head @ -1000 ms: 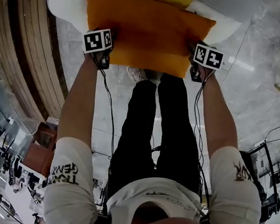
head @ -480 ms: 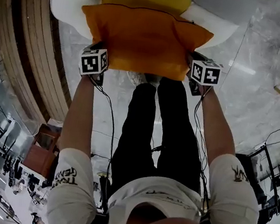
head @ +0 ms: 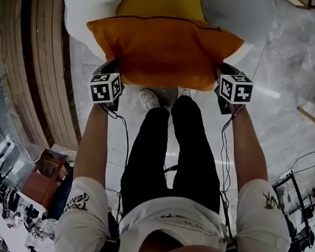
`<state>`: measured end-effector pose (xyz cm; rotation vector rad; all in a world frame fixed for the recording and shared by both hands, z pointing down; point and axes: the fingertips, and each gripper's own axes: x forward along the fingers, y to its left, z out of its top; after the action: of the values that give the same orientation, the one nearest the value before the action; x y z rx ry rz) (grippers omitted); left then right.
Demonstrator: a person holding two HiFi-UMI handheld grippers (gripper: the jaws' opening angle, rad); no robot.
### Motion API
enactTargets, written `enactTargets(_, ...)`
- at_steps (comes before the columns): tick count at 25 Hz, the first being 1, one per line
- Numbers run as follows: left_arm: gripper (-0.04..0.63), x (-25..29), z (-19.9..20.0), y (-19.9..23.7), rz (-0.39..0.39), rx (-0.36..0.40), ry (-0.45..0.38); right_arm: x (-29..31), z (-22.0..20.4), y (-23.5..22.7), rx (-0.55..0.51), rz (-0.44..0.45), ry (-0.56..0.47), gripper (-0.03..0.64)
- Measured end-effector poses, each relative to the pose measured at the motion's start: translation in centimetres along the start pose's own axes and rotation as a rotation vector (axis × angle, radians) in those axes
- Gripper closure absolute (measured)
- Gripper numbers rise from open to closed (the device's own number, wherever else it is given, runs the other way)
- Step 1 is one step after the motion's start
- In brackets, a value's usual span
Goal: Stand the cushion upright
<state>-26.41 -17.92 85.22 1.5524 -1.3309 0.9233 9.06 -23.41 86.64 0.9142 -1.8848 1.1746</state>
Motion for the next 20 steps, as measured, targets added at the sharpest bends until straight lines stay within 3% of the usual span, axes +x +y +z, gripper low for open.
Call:
enactTargets(11,0.572,-1.0,13.4,0.6,0.022,0.032,-0.132,-2.7,16.3,-1.3,-0.131,-0.047,-0.178,0.565)
enactTargets(16,0.571,0.4,17.7,0.6,0.033,0.004,-0.172,-2.9,22.9,-2.7,-0.204,-0.064,-0.307,0.565)
enactTargets(20,0.571,2.8,20.2,0.4,0.022,0.027,-0.199,-2.3,26.1,-4.4,-0.232,-0.092,-0.36,0.566)
